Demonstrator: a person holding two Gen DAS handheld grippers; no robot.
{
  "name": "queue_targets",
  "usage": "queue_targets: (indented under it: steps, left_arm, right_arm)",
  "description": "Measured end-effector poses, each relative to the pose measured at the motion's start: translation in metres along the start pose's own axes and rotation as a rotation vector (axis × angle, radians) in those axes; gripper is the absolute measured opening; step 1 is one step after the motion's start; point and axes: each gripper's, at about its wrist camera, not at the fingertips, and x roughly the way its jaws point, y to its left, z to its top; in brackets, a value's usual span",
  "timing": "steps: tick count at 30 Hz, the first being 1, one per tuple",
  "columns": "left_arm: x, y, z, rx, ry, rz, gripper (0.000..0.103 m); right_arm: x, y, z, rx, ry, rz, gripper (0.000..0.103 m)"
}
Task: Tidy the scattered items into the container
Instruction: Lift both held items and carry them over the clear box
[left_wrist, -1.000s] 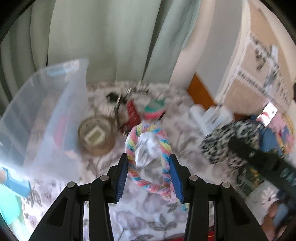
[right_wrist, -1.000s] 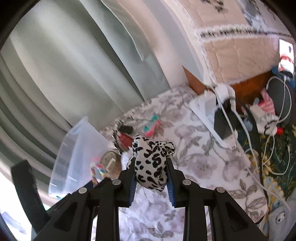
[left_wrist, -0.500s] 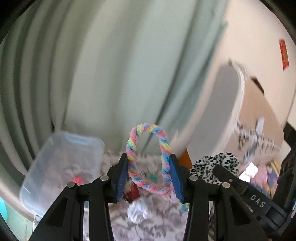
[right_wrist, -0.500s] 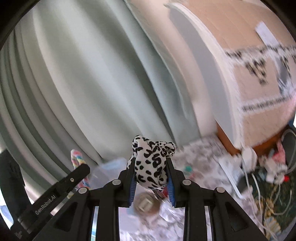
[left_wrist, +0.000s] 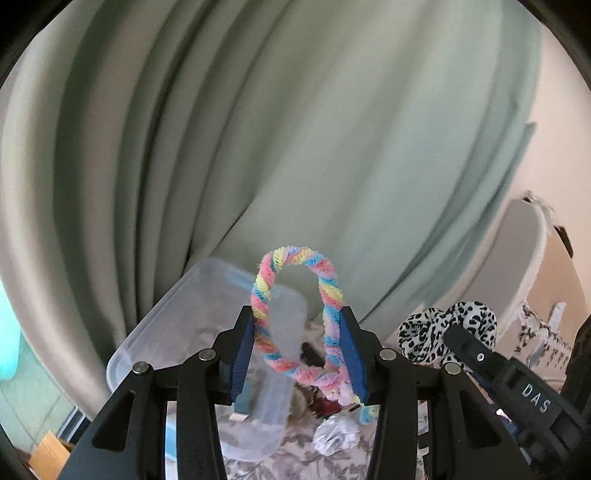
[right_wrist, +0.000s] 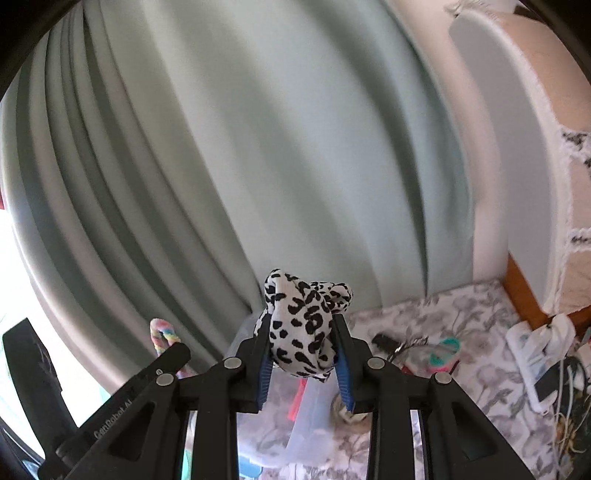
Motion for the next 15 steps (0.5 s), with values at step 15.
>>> queue_targets:
  steps: [15]
  left_arm:
    - [0.043, 0.056, -0.006, -0.129, 0.106, 0.039, 0.049]
  right_arm:
    - [0.059, 0.023, -0.043, -0.075, 0.198, 0.075, 0.033]
